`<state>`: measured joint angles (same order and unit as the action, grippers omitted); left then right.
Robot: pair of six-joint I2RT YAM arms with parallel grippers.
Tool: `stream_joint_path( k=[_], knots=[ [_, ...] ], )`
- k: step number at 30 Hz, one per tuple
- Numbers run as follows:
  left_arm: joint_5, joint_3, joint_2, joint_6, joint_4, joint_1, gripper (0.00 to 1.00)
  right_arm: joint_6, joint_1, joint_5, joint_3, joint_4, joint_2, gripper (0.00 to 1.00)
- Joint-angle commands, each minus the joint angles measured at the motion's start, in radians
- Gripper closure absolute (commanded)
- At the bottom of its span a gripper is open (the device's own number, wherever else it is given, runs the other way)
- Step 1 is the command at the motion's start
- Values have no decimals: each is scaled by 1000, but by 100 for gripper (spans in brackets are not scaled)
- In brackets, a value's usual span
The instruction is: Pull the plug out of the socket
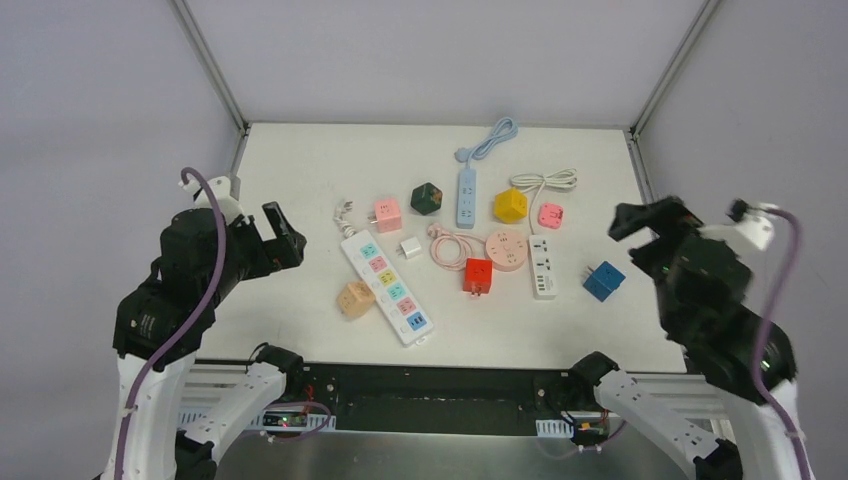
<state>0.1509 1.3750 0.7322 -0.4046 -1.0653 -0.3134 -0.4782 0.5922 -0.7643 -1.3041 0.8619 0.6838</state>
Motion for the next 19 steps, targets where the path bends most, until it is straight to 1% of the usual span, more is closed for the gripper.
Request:
stream_joint_path(
  k=[1,5,9,14,19],
  knots=[
    [30,87,-18,5,-44,-1,1,66,-3,-164,-157,176,-97,0],
    [58,102,-64,-14,-72,0,1,106,-3,-193,-279,238,-100,0],
    [58,99,-120,-22,-83,0,1,122,-2,-197,-351,274,-76,0],
    [74,97,-173,-31,-85,0,1,137,-2,-180,-358,271,-71,0],
    [58,101,-181,-38,-102,0,1,138,-1,-153,-329,256,-68,0]
  ],
)
